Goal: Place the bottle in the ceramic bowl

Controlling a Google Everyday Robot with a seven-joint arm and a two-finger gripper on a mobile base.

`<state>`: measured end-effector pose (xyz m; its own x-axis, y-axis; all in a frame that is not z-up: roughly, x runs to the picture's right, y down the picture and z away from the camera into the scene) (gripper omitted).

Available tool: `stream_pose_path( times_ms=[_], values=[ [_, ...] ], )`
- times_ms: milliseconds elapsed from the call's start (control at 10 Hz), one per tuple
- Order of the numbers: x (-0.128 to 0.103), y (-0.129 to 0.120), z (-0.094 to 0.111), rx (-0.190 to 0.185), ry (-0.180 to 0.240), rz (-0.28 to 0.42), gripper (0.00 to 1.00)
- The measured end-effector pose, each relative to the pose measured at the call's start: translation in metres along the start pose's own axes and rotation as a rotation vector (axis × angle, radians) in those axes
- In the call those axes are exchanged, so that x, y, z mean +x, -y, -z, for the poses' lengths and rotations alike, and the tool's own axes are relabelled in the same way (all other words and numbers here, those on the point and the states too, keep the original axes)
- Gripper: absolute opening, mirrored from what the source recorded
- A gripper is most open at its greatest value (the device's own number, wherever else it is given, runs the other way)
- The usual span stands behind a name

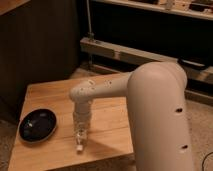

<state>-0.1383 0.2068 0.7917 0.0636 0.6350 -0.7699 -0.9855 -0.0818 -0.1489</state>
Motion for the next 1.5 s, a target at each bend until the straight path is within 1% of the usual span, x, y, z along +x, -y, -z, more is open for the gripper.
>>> stream_pose_path(
  times_ms=[100, 200, 300, 400, 500, 600, 700, 800, 900, 1100, 1200, 1300, 1400, 1500],
  values=[
    [0.0, 0.0, 0.0, 0.0, 0.0, 0.0, 0.47],
    [0.0, 0.0, 0.0, 0.001, 0.0, -0.001, 0.51],
    [0.0, 0.002, 0.0, 0.007, 0.008, -0.005, 0.49],
    [0.001, 0.004, -0.001, 0.005, 0.018, -0.01, 0.44],
    [0.002, 0.01, -0.002, 0.01, 0.029, -0.016, 0.32],
    [0.003, 0.012, -0.001, 0.016, 0.044, -0.015, 0.22],
    [0.006, 0.013, 0.004, 0.024, 0.059, -0.014, 0.13],
    [0.013, 0.01, 0.013, 0.024, 0.08, -0.012, 0.05],
    [0.022, 0.004, 0.028, 0.027, 0.106, -0.003, 0.0],
    [0.044, -0.012, 0.069, 0.04, 0.161, 0.029, 0.0],
    [0.054, -0.024, 0.094, 0.046, 0.187, 0.052, 0.0],
    [0.058, -0.035, 0.112, 0.05, 0.207, 0.077, 0.0],
    [0.06, -0.054, 0.132, 0.054, 0.231, 0.118, 0.0],
    [0.055, -0.077, 0.145, 0.056, 0.245, 0.158, 0.0]
  ],
)
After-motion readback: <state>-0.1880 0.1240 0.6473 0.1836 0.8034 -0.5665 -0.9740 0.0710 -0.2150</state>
